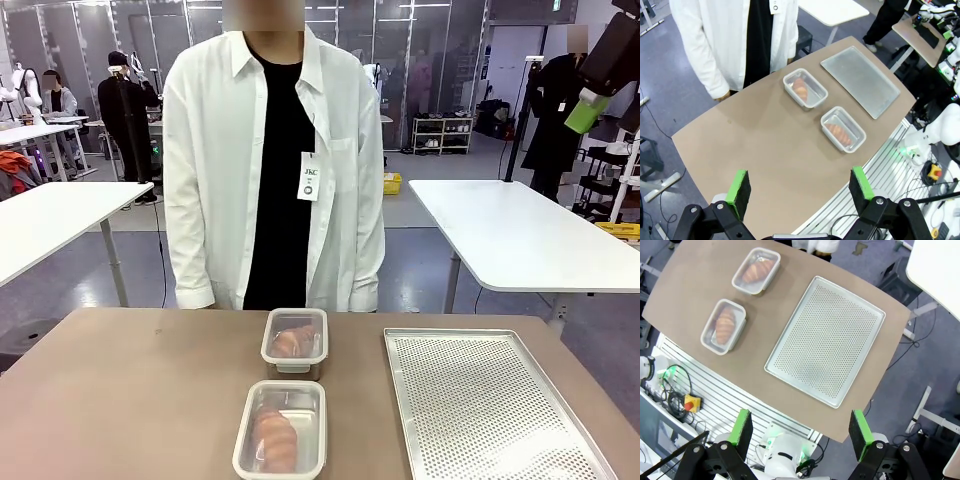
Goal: Place the bread into the airtight container.
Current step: Pick up a Butter Roll and place it into an empty Airtight Container.
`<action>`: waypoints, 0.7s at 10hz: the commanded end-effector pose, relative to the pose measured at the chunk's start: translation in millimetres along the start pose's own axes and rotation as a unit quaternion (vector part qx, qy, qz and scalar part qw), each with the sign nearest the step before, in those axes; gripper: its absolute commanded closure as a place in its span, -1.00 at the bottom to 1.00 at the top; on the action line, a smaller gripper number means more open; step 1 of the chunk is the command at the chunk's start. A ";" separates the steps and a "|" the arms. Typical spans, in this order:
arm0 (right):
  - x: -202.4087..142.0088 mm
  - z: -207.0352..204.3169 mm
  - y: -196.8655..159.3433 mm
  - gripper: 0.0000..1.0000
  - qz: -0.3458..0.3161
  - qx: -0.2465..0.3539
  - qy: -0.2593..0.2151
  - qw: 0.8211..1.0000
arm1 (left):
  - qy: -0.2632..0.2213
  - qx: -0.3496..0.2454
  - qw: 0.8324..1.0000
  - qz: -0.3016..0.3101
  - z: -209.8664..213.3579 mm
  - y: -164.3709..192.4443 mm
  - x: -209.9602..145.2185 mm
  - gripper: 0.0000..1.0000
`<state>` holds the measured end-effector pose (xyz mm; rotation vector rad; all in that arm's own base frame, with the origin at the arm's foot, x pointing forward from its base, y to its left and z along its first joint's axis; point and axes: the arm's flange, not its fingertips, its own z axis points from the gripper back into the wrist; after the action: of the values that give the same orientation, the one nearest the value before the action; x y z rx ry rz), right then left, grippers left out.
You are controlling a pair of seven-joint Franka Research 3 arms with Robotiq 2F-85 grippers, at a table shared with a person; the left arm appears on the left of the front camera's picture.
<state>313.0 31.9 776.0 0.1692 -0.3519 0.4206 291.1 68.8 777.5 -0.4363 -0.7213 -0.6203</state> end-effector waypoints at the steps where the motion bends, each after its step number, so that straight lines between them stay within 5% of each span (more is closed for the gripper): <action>1: 0.7 1.2 -0.3 -0.93 -0.001 0.004 0.002 1.000 | -0.001 -0.004 1.000 -0.004 0.1 -1.4 0.5 -1.00; 7: 0.7 1.2 -0.3 -0.93 -0.001 0.004 0.002 1.000 | -0.001 -0.004 1.000 -0.004 0.1 -1.4 0.5 -1.00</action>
<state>313.0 31.9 776.0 0.1692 -0.3519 0.4206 291.1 68.8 777.5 -0.4363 -0.7213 -0.6203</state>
